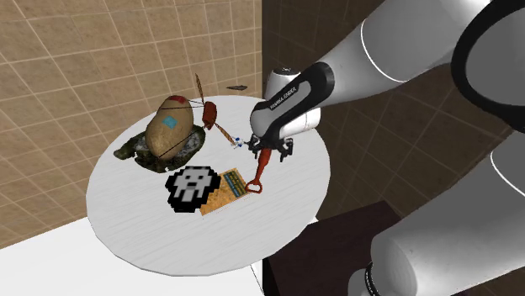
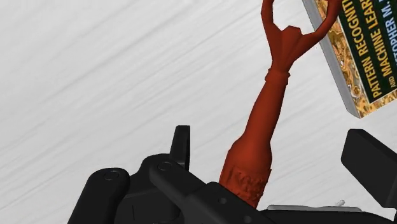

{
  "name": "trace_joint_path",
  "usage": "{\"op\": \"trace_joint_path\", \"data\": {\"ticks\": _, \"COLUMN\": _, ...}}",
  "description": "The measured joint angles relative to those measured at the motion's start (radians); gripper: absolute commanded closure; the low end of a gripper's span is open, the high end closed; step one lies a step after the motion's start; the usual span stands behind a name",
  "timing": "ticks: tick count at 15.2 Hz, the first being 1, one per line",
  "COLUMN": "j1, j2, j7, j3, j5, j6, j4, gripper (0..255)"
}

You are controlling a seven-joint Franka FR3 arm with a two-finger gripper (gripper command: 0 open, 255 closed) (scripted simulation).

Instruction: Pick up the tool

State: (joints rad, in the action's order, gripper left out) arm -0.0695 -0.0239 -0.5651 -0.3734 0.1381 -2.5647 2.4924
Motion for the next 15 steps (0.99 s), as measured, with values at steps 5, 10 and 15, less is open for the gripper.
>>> {"op": "trace_joint_path", "data": {"ticks": 5, "j1": 0.018, "j2": 0.195, "j7": -0.179, "j3": 0.019, "j5": -0.129, "j6": -0.131, "j4": -0.09, "gripper": 0}}
{"op": "trace_joint_path", "data": {"ticks": 10, "j1": 0.034, "j2": 0.274, "j7": -0.217, "j3": 0.047, "j5": -0.178, "j6": -0.205, "j4": -0.097, "gripper": 0}}
{"op": "trace_joint_path", "data": {"ticks": 15, "j1": 0.05, "j2": 0.322, "j7": -0.237, "j3": 0.067, "j5": -0.208, "j6": -0.245, "j4": -0.103, "gripper": 255}}
